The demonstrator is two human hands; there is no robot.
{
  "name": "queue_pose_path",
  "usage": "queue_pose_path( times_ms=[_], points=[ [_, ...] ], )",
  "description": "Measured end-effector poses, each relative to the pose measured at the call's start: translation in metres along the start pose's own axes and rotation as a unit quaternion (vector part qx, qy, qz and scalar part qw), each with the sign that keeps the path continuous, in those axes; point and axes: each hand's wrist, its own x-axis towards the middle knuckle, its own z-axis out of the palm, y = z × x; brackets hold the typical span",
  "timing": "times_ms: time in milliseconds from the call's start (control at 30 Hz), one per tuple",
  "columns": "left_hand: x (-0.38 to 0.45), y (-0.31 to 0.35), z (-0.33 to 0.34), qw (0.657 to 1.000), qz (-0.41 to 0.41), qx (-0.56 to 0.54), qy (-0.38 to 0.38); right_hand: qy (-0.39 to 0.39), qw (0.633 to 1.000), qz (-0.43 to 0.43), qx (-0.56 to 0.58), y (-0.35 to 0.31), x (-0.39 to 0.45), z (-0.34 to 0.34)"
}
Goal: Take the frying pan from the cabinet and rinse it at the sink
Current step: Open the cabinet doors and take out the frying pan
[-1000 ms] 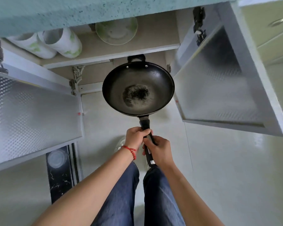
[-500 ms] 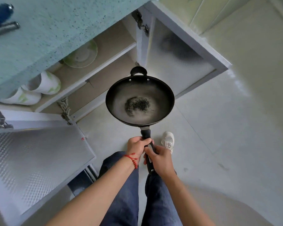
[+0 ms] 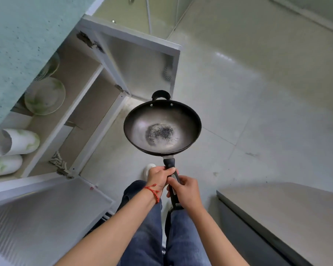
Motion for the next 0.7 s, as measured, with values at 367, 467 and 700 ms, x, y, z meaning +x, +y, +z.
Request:
queue_pose_path(
  times_ms=[367, 467, 700],
  points=[
    [-0.030, -0.035, 0.123, 0.989, 0.014, 0.119, -0.086, 0.102, 0.992, -0.013, 0.066, 0.019, -0.037, -0.119],
    [-0.034, -0.027, 0.156, 0.982, 0.023, 0.153, -0.108, 0.123, 0.988, -0.013, 0.093, 0.011, -0.038, -0.146],
    [-0.017, 0.020, 0.227, 0.969, 0.040, 0.185, -0.159, 0.165, 0.970, -0.032, 0.174, -0.038, -0.013, -0.193]
  ],
)
